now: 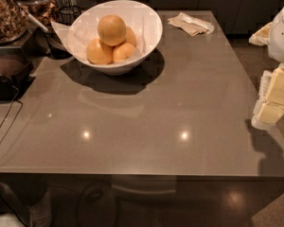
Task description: Pick orange from white bowl
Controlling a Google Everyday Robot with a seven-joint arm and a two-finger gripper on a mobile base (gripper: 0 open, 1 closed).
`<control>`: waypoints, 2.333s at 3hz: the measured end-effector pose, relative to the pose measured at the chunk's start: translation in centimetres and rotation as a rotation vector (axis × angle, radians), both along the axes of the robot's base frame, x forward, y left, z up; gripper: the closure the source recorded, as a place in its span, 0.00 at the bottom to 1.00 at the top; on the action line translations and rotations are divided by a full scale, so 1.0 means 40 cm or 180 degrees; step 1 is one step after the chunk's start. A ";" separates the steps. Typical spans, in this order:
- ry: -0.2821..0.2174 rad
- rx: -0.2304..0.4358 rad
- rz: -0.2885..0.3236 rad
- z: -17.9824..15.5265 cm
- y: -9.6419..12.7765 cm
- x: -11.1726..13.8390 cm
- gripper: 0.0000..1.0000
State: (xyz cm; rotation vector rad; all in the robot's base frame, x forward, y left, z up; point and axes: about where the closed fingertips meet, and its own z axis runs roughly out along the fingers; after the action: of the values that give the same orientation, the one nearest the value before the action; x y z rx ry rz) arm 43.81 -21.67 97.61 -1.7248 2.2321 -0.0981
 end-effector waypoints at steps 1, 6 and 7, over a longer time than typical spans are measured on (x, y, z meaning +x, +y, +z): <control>0.0000 0.0000 0.0000 0.000 0.000 0.000 0.00; 0.0329 0.0796 -0.0432 0.041 0.117 0.258 0.00; 0.0207 0.0881 -0.0303 0.048 0.178 0.302 0.00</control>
Offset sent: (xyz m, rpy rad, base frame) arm 0.0168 0.0050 0.0033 0.0283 0.0170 -0.1038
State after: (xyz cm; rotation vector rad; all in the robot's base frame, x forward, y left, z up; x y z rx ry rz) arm 55.90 -14.56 99.52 -1.4953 2.2495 0.2376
